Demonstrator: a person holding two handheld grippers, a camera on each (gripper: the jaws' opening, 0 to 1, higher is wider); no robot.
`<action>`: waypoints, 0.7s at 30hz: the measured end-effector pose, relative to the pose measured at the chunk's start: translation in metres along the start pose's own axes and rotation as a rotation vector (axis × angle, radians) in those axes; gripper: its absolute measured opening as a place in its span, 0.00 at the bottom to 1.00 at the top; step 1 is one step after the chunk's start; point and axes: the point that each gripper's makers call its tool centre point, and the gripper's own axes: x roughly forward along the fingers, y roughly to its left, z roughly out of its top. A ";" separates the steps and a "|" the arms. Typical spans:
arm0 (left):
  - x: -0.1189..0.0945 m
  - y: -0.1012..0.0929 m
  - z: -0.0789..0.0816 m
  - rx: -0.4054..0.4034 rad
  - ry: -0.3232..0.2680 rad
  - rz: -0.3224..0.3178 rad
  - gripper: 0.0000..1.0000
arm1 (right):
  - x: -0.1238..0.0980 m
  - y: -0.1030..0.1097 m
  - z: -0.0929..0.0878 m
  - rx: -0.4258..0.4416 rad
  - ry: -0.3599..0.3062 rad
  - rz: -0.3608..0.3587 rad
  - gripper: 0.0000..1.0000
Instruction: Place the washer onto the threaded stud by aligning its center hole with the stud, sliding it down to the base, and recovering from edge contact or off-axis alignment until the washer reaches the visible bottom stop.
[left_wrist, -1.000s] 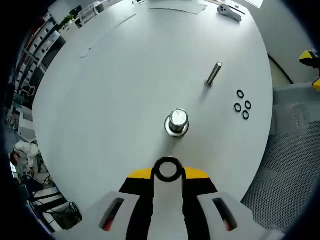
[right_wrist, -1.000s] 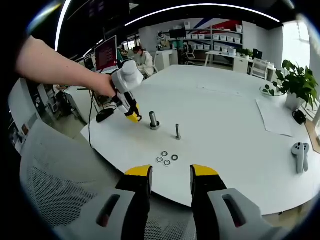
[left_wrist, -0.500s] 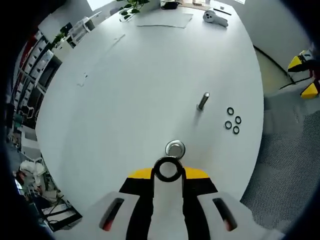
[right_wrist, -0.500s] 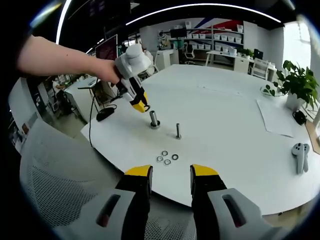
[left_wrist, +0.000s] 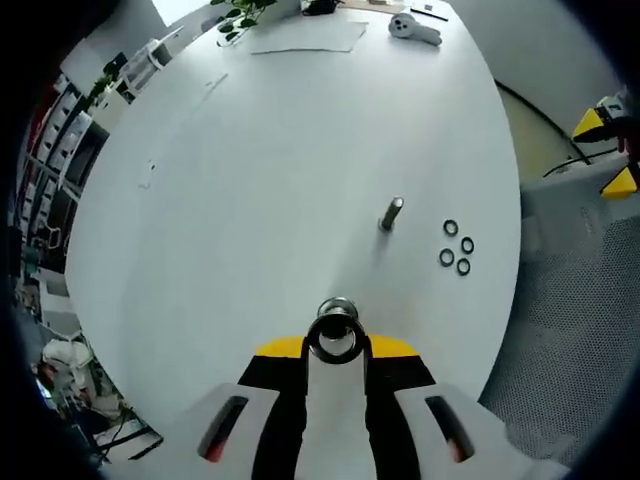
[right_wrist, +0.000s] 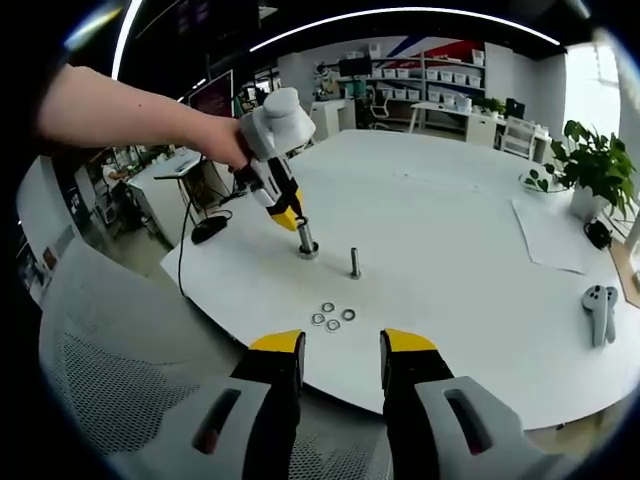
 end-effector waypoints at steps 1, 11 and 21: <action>0.001 0.000 0.001 0.004 0.002 0.000 0.18 | 0.000 0.000 0.000 0.000 0.000 0.000 0.32; 0.005 0.003 0.000 0.054 0.048 0.000 0.19 | -0.001 -0.001 0.000 0.001 -0.002 -0.004 0.32; 0.020 0.002 -0.002 0.067 0.079 -0.009 0.19 | 0.000 -0.001 0.000 -0.004 0.003 -0.005 0.32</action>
